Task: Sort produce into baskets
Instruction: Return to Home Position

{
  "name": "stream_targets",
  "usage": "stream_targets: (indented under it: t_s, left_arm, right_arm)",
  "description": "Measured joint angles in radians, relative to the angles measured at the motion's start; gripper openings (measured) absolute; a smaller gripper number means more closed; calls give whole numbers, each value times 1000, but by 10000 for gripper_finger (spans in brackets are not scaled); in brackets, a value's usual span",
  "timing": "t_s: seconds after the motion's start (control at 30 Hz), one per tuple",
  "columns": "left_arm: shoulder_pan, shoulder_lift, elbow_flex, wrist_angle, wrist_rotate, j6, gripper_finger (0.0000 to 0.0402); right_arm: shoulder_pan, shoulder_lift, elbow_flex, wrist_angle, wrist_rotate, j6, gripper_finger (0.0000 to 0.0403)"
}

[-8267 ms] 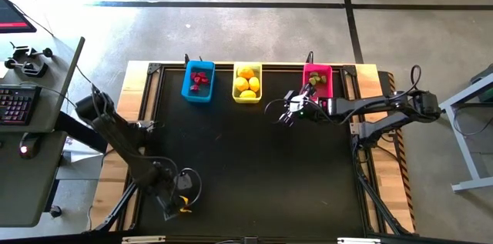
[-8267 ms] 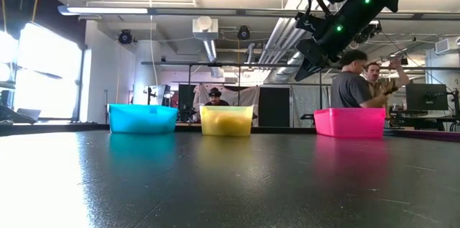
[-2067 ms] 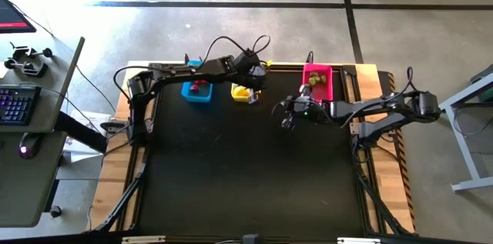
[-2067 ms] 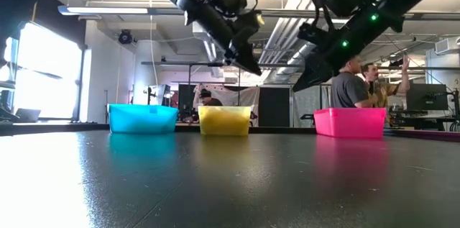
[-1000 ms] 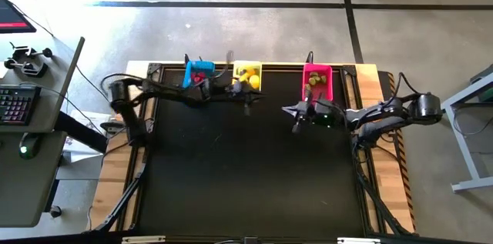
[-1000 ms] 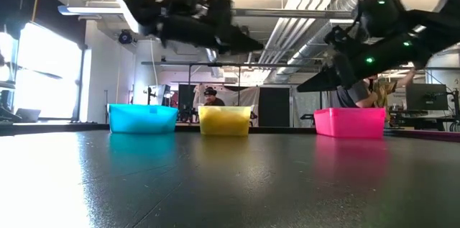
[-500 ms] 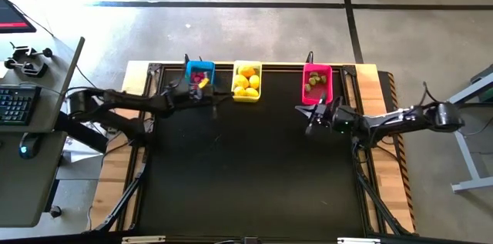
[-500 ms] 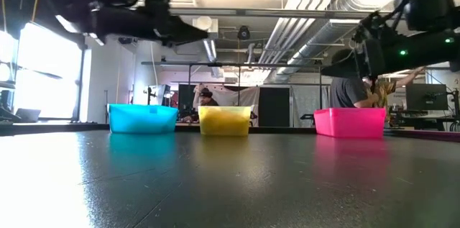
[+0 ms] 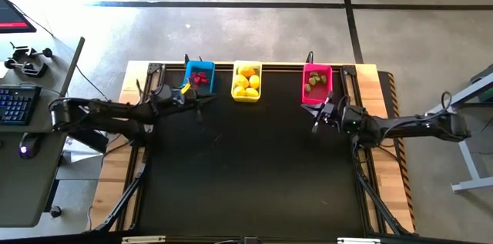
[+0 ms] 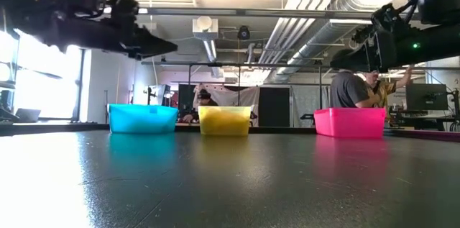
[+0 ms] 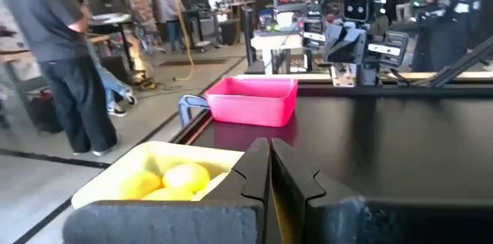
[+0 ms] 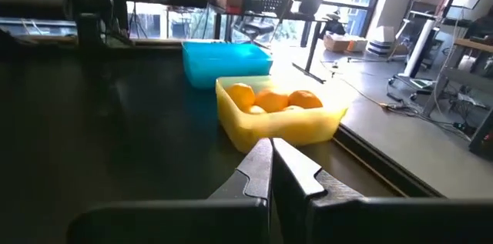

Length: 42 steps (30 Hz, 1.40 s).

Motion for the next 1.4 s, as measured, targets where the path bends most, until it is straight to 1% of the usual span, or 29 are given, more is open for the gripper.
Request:
stream_targets:
  t_s: [0.1, 0.27, 0.37, 0.53, 0.63, 0.77, 0.83, 0.97, 1.13, 1.27, 1.33, 1.4]
  left_arm:
    - [9, -72, -60, 20, -22, -16, 0]
    - [29, -196, -127, 21, -24, -42, 0]
    - [32, -243, -153, 1, -22, -43, 0]
    - [32, -308, -207, -26, -21, -42, 0]
    - [29, -367, -207, -108, -21, -40, 0]
    - [22, -459, -206, -191, 6, -35, 0]
    - [22, -522, -206, -251, 7, -35, 0]
    - [22, -680, -206, -401, -1, -34, 0]
    - [22, -910, -206, -647, -68, -45, 0]
    - [22, -1127, -206, -811, -162, -49, 0]
    - [24, -1134, -202, -839, -207, -49, 0]
    - [24, -1136, -205, -863, -219, -48, 0]
  right_arm:
    - [0, -59, 0, -50, 9, -9, 0]
    - [0, -158, 0, -149, 9, 2, 0]
    - [0, -214, 0, -216, 12, 13, 0]
    - [0, -306, 0, -344, 55, 36, 0]
    - [0, -358, 0, -379, 57, 37, 0]
    - [0, -439, 0, -444, 52, 33, 0]
    - [0, -489, 0, -500, 49, 40, 0]
    - [0, -566, 0, -508, 13, 27, 0]
    - [0, -619, 0, -508, 12, -6, 0]
    - [0, -622, 0, -508, 12, -17, 0]
    - [0, -622, 0, -508, 13, -17, 0]
    - [-1, -624, 0, -508, 12, -19, 0]
